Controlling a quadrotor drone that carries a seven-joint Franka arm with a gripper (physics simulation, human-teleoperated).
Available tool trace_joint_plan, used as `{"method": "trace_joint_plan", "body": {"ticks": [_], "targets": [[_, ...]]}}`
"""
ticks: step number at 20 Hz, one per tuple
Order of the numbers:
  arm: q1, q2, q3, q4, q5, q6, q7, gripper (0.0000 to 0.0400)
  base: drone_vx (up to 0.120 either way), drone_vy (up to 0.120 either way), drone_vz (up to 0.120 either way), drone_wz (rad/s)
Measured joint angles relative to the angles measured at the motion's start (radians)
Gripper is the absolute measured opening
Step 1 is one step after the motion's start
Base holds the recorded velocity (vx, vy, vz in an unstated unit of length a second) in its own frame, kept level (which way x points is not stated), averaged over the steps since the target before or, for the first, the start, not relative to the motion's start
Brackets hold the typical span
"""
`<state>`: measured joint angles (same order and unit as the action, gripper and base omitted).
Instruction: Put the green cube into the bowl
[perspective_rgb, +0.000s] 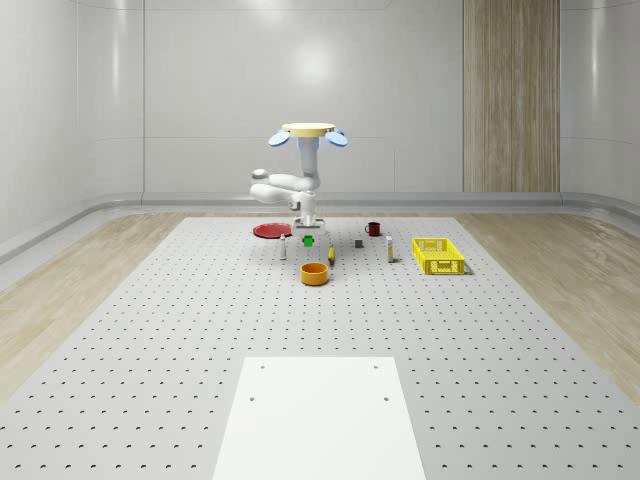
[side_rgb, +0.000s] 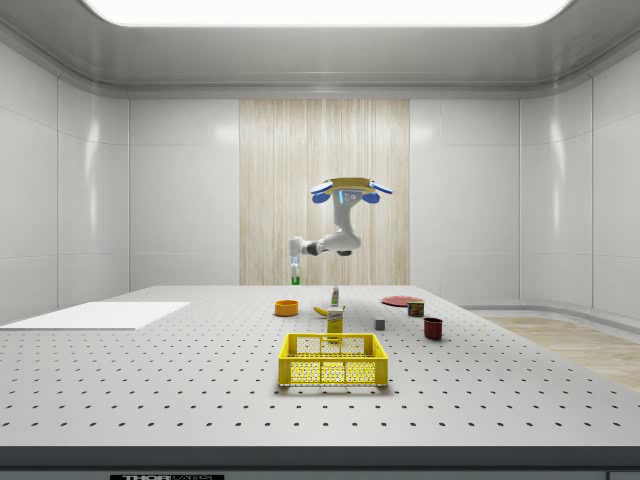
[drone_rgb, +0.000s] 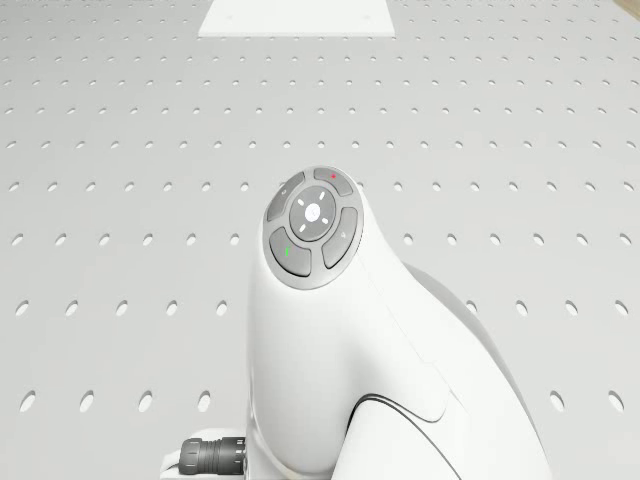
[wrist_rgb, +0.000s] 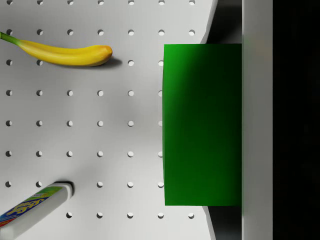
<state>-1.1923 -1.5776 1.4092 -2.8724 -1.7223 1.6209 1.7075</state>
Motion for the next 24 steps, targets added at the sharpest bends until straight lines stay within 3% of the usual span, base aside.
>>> {"method": "trace_joint_plan", "body": {"ticks": [4, 8, 14, 19, 24], "targets": [[0.000, -0.001, 0.000, 0.000, 0.000, 0.001, 0.000, 0.0250, 0.100, 0.000, -0.120, 0.000], [0.000, -0.002, 0.000, 0.000, 0.001, 0.002, 0.000, 0.0250, 0.000, 0.000, -0.070, 0.000], [0.000, -0.003, 0.000, 0.000, 0.001, 0.003, 0.000, 0.0250, 0.000, 0.087, -0.120, 0.000], [-0.001, -0.004, 0.000, 0.000, 0.001, 0.003, 0.000, 0.0250, 0.072, 0.000, -0.120, 0.000], [-0.001, -0.004, 0.001, 0.000, 0.002, 0.004, 0.001, 0.0250, 0.000, 0.064, -0.008, 0.000]]}}
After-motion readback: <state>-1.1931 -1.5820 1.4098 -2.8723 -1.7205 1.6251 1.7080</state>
